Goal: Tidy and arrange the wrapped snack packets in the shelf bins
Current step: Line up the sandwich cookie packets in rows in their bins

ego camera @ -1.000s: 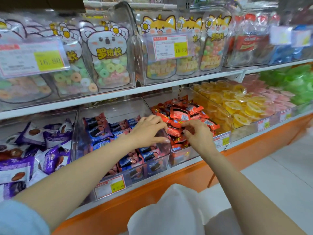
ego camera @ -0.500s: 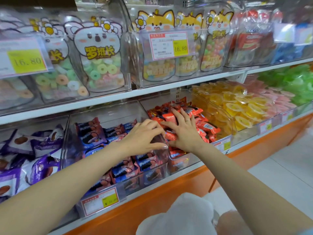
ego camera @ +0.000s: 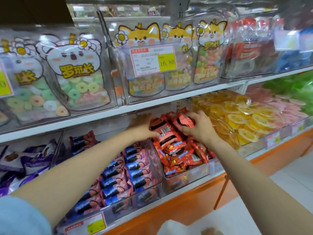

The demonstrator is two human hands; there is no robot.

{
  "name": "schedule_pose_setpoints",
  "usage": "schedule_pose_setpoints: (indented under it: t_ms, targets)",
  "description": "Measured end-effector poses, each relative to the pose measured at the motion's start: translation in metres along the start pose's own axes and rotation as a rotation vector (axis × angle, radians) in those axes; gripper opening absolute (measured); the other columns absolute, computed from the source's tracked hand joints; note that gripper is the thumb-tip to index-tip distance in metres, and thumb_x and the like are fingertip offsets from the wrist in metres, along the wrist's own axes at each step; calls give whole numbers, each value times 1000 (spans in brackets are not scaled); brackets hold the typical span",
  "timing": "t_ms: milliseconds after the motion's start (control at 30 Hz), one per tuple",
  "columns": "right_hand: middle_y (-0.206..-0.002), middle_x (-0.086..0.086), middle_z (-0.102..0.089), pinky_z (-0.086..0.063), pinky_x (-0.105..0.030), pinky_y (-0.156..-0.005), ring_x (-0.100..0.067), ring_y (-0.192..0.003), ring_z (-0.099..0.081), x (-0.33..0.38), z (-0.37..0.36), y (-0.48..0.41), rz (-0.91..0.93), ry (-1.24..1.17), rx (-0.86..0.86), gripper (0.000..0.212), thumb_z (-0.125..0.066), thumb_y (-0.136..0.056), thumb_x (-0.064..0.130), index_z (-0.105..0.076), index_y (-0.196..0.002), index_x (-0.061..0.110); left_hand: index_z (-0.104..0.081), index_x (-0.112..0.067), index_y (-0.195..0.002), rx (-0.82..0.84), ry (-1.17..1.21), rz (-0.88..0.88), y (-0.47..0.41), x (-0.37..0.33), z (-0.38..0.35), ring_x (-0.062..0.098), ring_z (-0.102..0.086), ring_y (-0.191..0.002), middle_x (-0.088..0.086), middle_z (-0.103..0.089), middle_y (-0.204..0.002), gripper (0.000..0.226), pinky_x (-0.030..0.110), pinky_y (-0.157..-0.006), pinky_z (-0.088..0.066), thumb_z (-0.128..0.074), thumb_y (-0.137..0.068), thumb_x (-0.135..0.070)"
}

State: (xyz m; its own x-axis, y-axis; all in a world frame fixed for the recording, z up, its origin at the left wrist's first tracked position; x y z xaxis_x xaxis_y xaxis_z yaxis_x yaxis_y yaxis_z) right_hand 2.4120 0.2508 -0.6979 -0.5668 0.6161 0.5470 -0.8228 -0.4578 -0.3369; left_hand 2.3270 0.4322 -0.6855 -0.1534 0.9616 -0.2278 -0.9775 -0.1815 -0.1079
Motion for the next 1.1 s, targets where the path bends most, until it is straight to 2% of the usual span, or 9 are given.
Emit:
schedule_pose_setpoints:
  t_ms: [100, 267, 433, 500, 567, 667, 800, 933, 1100]
  targets:
    - [-118, -16, -51, -38, -35, -93, -36, -111, -50, -20, 22, 2, -44, 14, -84, 50, -76, -76, 30, -62, -121, 13, -36, -17, -137, 76, -114, 29, -14, -10, -7, 26, -49, -121, 8, -48, -137, 70, 31, -92, -42, -69, -80, -41]
    - [-129, -15, -52, -37, -34, -91, -35, -118, -44, -40, 27, 14, -37, 77, -16, 68, -73, -80, 21, -41, -140, 27, -56, -20, -119, -50, -52, 70, -19, -24, 2, 24, -57, -111, 4, -60, -124, 47, 30, -90, -46, -65, -81, -47]
    - [-112, -10, -56, -36, -33, -79, -30, -109, -42, -45, 44, 15, -102, 193, -44, 63, -83, -66, 33, -56, -121, 21, -59, -21, -114, -337, 205, 98, -27, -49, 11, 20, -59, -106, -1, -63, -114, 45, 27, -83, -46, -71, -77, -44]
    - [-107, -3, -54, -31, -31, -75, -27, -106, -42, -48, 45, 16, -89, 206, 50, 63, -86, -61, 32, -55, -114, 19, -60, -20, -110, -405, 219, 118, -40, -60, 9, 19, -59, -103, 0, -65, -110, 45, 27, -79, -42, -67, -78, -52]
    - [-105, 1, -46, -32, -28, -77, -25, -106, -43, -51, 43, 18, -76, 169, 202, 63, -86, -60, 28, -55, -114, 20, -57, -16, -116, -432, 180, 143, -53, -68, 3, 23, -57, -108, 4, -62, -115, 44, 30, -86, -43, -61, -85, -46]
    - [-107, -2, -45, -36, -27, -79, -20, -102, -46, -52, 41, 23, -59, 47, 325, 55, -86, -63, 27, -59, -112, 25, -53, -15, -119, -385, 212, 104, -68, -78, -11, 25, -55, -111, 6, -60, -118, 36, 33, -90, -43, -61, -88, -30]
    - [-110, -2, -50, -40, -27, -73, -18, -91, -52, -52, 41, 25, -81, 0, 197, 48, -85, -65, 24, -62, -107, 21, -59, -13, -115, -198, 218, -115, -70, -88, -26, 23, -52, -112, 6, -58, -121, 28, 27, -88, -39, -62, -87, -15]
    - [-105, -1, -59, -44, -30, -72, -17, -89, -56, -50, 44, 24, -107, -53, 140, 44, -85, -65, 20, -63, -103, 17, -59, -18, -124, -19, 144, -266, -67, -84, -23, 21, -46, -122, 2, -53, -133, 35, 27, -98, -35, -59, -89, -13]
    - [-93, 2, -58, -35, -22, -67, -11, -80, -49, -45, 45, 22, -81, -100, 105, 30, -79, -74, 17, -65, -101, 12, -61, -15, -120, -113, 100, -337, -55, -74, -8, 24, -45, -121, 6, -54, -130, 35, 28, -95, -32, -57, -87, -5]
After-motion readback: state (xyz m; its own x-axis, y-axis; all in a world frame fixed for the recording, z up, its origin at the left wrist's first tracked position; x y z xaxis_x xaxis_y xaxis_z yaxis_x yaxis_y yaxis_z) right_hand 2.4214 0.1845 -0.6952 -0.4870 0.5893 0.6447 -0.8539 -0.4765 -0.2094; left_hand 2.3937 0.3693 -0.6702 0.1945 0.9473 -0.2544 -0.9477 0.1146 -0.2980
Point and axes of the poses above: each hand's wrist, its own y-axis away from the middle knuckle, its own z-axis out of the back of the hand, x = y × z, the point moved 4 cm from there along -y, towards the middle knuckle
